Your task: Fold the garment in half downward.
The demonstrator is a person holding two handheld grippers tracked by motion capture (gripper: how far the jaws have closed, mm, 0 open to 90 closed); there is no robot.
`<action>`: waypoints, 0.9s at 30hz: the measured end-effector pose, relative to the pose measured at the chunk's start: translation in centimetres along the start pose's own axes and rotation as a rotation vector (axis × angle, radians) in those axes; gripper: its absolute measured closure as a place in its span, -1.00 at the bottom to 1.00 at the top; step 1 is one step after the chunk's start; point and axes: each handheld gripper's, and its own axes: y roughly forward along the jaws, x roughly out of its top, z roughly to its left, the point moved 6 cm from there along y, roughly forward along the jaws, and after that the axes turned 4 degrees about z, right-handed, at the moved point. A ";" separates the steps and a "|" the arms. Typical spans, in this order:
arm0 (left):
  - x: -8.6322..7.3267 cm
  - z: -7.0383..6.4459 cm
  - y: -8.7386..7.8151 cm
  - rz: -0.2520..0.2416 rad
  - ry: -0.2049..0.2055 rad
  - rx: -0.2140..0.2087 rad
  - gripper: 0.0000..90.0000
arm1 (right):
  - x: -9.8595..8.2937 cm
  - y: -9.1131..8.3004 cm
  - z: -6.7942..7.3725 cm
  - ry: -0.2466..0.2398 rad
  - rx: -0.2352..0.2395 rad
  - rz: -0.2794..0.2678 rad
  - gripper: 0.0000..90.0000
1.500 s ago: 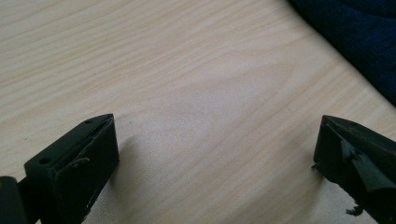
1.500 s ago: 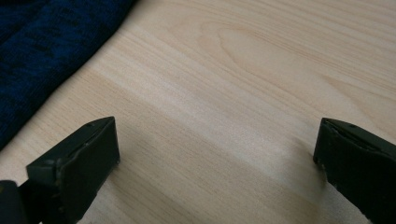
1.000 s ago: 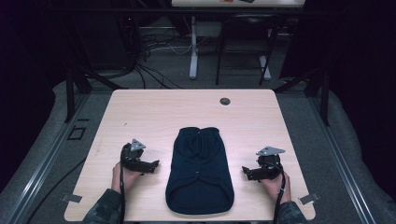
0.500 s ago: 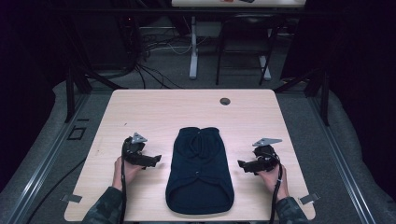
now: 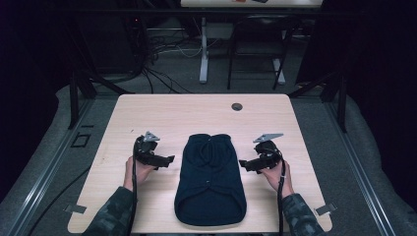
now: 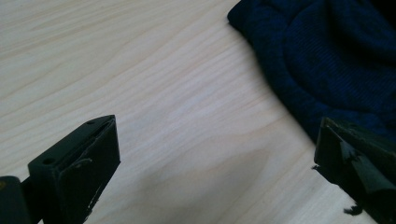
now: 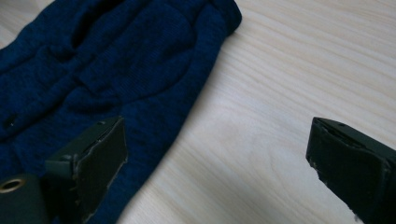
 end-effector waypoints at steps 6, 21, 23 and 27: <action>1.9 -1.0 0.4 -0.004 0.032 -0.028 -1.00 | 1.8 0.5 0.5 -0.009 0.030 0.006 -0.88; 6.1 -2.4 3.6 0.020 0.058 -0.043 -0.98 | 6.1 3.5 1.1 -0.009 0.064 0.026 -0.62; 6.4 -2.4 3.8 0.023 0.059 -0.035 -0.97 | 6.4 3.7 1.0 -0.007 0.068 0.027 -0.55; 7.3 -2.3 5.2 0.046 0.042 -0.014 -0.94 | 7.7 5.2 0.6 0.034 0.084 0.021 -0.37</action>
